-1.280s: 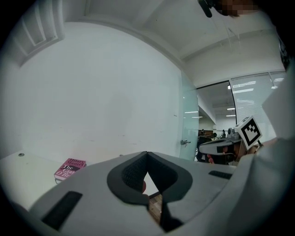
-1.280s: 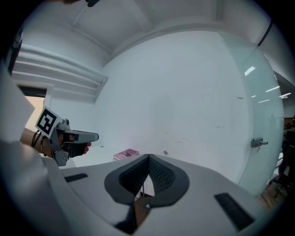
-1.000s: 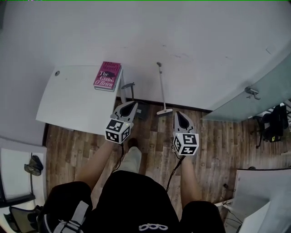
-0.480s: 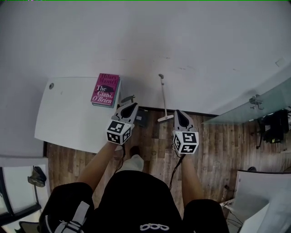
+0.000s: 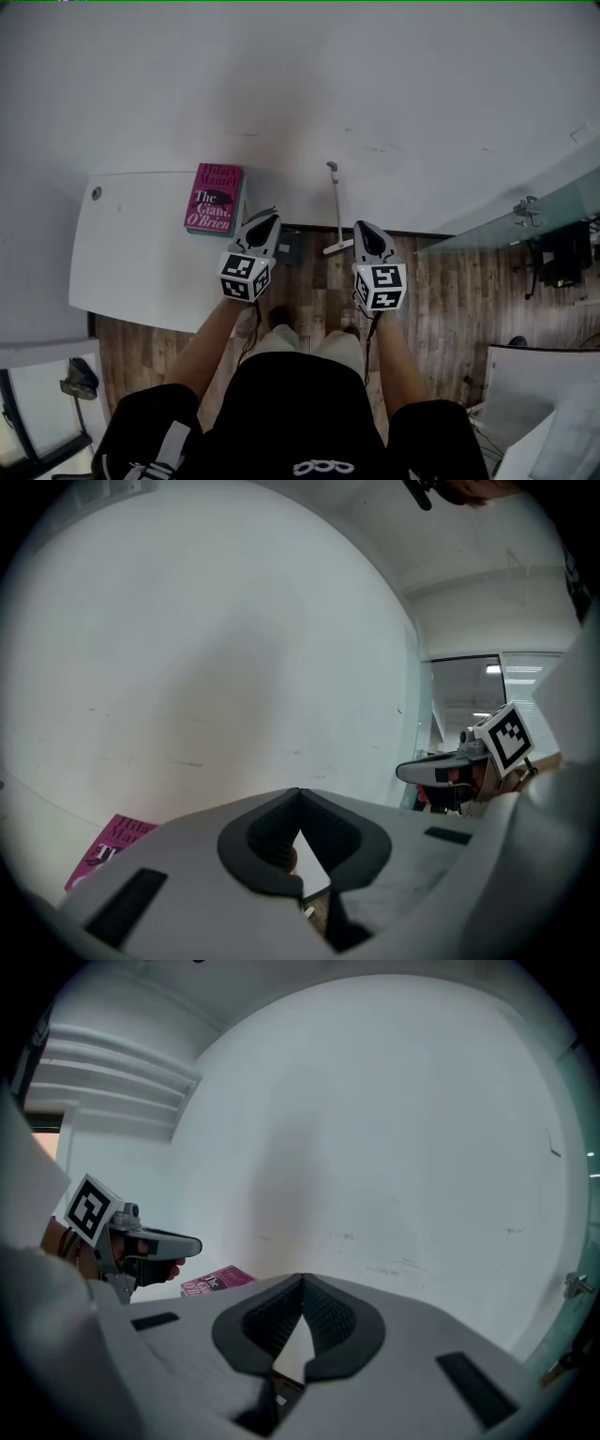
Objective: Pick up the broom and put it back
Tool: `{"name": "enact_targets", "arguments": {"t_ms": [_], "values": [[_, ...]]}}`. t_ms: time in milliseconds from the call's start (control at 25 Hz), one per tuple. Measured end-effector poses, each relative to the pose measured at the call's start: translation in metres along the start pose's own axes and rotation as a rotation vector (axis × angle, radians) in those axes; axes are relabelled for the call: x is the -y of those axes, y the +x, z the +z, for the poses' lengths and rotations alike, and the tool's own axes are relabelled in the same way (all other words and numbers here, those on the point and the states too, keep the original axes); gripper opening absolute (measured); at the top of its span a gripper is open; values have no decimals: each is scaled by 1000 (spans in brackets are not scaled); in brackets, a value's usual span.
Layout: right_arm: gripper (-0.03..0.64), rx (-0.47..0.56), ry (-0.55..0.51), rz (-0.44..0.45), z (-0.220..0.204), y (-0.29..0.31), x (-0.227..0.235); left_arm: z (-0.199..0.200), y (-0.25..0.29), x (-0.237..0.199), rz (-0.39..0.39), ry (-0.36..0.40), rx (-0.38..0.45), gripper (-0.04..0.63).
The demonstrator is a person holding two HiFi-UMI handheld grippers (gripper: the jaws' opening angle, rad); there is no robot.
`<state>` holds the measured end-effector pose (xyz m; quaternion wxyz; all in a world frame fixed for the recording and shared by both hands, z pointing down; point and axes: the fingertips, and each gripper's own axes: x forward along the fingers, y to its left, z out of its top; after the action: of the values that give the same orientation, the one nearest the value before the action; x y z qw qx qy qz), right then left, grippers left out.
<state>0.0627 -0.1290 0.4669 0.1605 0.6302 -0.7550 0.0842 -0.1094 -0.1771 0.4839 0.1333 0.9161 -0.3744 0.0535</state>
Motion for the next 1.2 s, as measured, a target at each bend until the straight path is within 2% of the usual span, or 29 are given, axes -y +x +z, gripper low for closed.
{"name": "enact_targets", "arguments": {"t_ms": [440, 720, 920, 1080, 1200], "values": [[17, 10, 9, 49, -4, 36, 38, 4, 42, 8, 54, 25, -14, 19], [17, 20, 24, 102, -15, 53, 86, 5, 85, 31, 95, 50, -39, 19], [17, 7, 30, 147, -26, 67, 116, 7, 120, 55, 76, -9, -18, 20], [17, 17, 27, 193, -30, 75, 137, 4, 148, 71, 104, 5, -34, 18], [17, 26, 33, 238, -32, 80, 149, 4, 164, 82, 109, -24, -20, 19]]}}
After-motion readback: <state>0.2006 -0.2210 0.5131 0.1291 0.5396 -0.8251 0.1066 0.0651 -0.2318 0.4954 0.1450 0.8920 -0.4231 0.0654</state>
